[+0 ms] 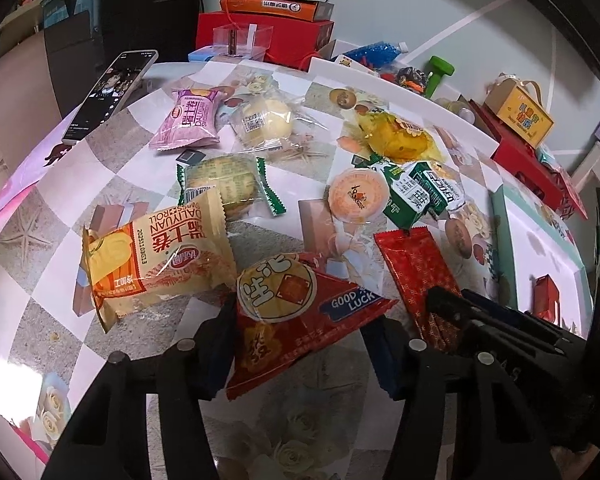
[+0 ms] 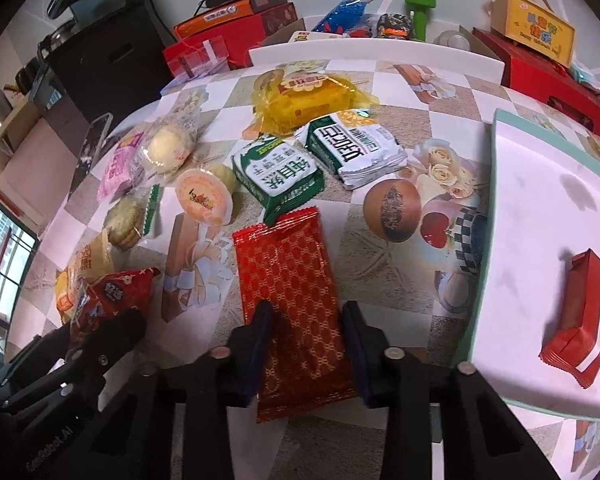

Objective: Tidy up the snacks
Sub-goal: 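Close the right tool on the red gold-patterned packet, then grasp the red 'Good Luck' chip bag with the left tool while the right tool holds the packet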

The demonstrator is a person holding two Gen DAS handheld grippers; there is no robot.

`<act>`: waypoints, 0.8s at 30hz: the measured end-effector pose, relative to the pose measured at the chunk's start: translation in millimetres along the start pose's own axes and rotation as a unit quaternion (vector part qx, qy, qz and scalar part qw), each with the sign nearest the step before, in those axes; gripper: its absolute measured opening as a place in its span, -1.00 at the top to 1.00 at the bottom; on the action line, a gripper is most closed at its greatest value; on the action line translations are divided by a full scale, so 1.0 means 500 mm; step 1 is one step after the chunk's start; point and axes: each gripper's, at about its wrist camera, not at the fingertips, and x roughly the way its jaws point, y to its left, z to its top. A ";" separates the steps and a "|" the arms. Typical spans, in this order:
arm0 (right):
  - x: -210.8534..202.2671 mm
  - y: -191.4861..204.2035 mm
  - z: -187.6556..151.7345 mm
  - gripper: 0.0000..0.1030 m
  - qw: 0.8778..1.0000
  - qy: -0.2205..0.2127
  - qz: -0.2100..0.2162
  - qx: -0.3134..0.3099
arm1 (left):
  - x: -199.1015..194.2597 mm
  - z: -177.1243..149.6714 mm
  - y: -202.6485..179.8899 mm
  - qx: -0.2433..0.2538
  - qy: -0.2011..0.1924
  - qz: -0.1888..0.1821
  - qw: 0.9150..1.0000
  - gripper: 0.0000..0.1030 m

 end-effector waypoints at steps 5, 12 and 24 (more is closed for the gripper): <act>-0.007 -0.010 0.001 0.65 1.000 -0.003 0.005 0.005 | -0.001 -0.001 -0.002 0.001 -0.001 -0.005 1.000 -0.13; -0.005 -0.013 0.002 0.60 1.000 -0.002 0.005 0.006 | 0.001 -0.002 -0.004 0.002 0.002 -0.006 1.000 -0.14; 0.015 0.032 0.001 -0.31 0.998 0.001 -0.027 -0.051 | 0.012 -0.003 0.002 0.002 0.012 -0.006 1.000 -0.12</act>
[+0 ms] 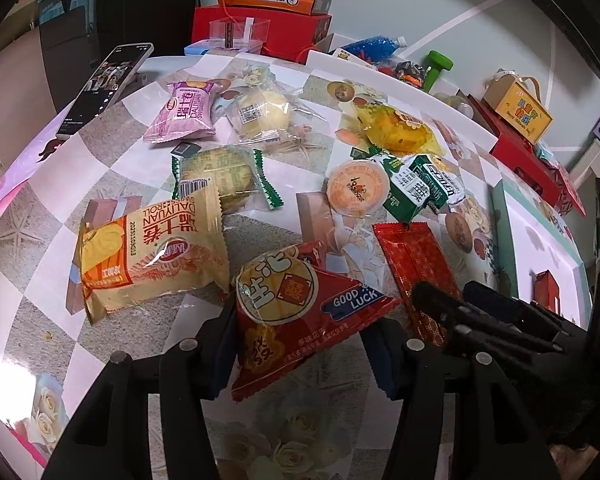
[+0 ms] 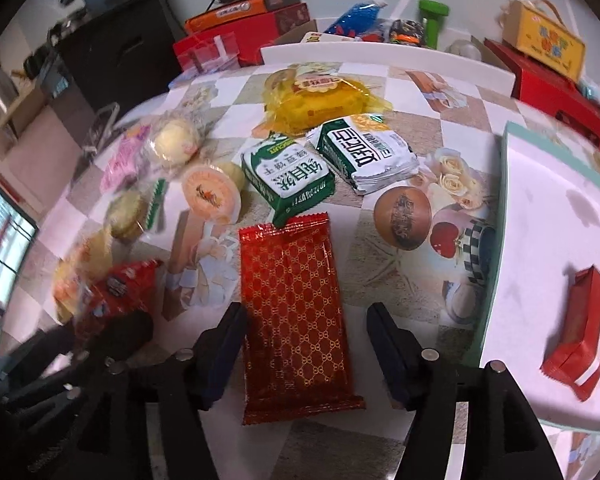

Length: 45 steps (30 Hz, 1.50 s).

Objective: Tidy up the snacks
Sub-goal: 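Grasp the red 'Good Luck' chip bag with the left tool while the right tool holds the packet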

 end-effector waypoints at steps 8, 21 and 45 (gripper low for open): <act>0.014 0.018 -0.003 -0.38 0.998 0.001 -0.049 -0.044 | 0.005 0.003 0.016 -0.008 0.006 -0.006 1.000 -0.12; 0.009 -0.004 0.002 -0.16 0.997 0.001 -0.076 -0.017 | 0.019 0.001 0.023 -0.014 0.020 -0.009 1.000 -0.12; -0.006 -0.026 -0.005 0.01 1.000 0.009 -0.027 0.000 | -0.044 0.027 0.025 -0.048 -0.004 -0.055 0.997 -0.56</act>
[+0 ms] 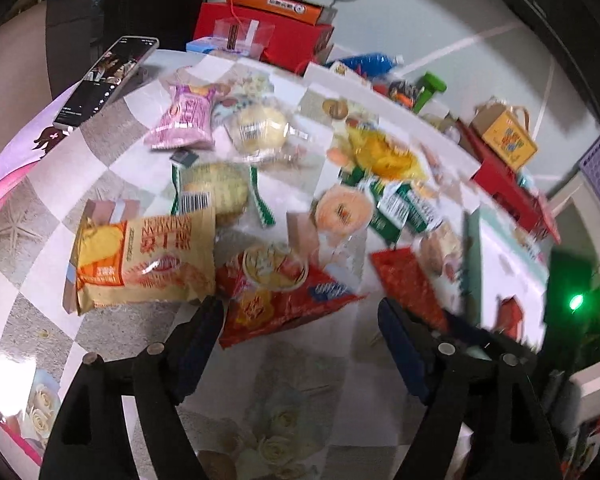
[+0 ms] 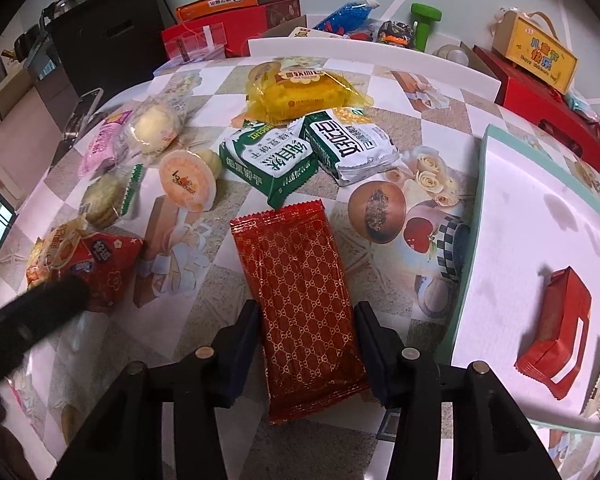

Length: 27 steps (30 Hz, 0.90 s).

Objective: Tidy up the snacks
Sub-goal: 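Grasp the red 'Good Luck' chip bag with the left tool while the right tool holds the packet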

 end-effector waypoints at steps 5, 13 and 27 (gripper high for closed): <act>0.001 -0.004 0.000 0.01 1.000 0.001 0.004 0.002 | 0.003 0.038 0.010 -0.034 -0.012 0.014 0.999 -0.56; 0.001 -0.003 -0.004 0.01 1.000 0.002 0.004 -0.002 | 0.045 0.021 0.014 -0.025 0.012 0.031 0.999 -0.17; 0.002 0.005 -0.006 -0.01 1.000 0.002 -0.004 -0.014 | 0.071 -0.029 0.001 0.011 0.030 0.064 0.997 -0.16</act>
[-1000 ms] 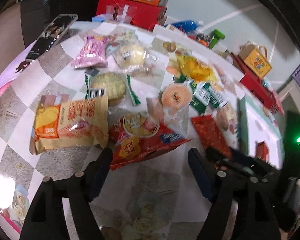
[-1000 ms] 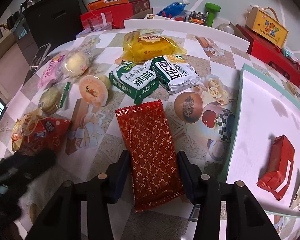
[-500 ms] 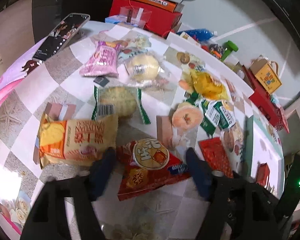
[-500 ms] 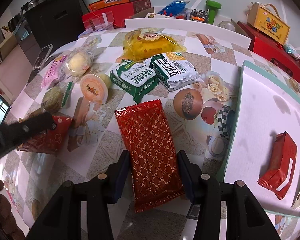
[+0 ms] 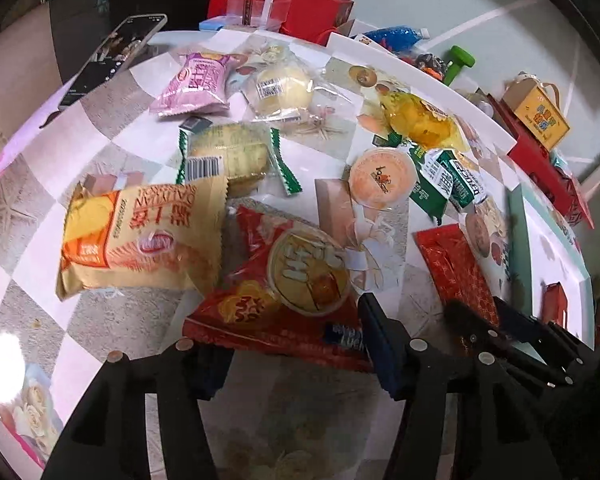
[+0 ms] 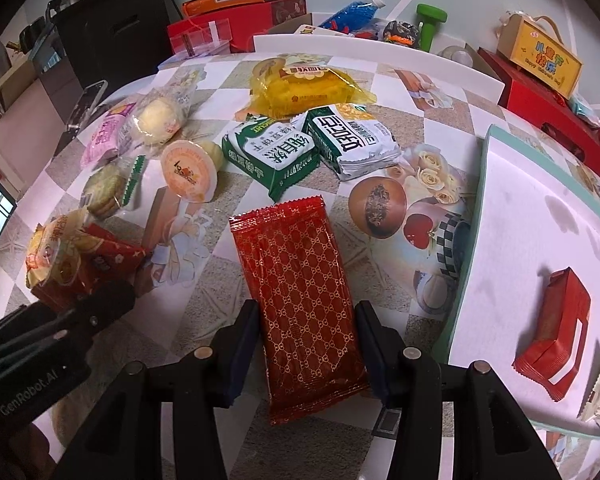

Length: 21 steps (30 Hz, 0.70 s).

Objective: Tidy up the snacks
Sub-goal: 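Grasp the red 'Good Luck' chip bag with the left tool while the right tool holds the packet, then carry the chip bag with the left tool while the right tool carries the red packet to the tray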

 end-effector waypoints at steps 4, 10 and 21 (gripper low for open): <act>0.000 0.001 0.001 0.00 1.000 -0.001 -0.002 -0.002 | -0.001 0.001 0.010 -0.005 -0.003 0.000 1.000 0.03; -0.007 -0.003 0.001 0.03 1.000 -0.003 0.005 0.003 | -0.006 0.002 0.015 -0.007 -0.008 -0.017 1.000 0.13; -0.028 -0.015 0.005 0.04 1.000 -0.014 0.013 0.015 | -0.025 0.008 0.006 -0.008 -0.023 -0.056 0.998 0.15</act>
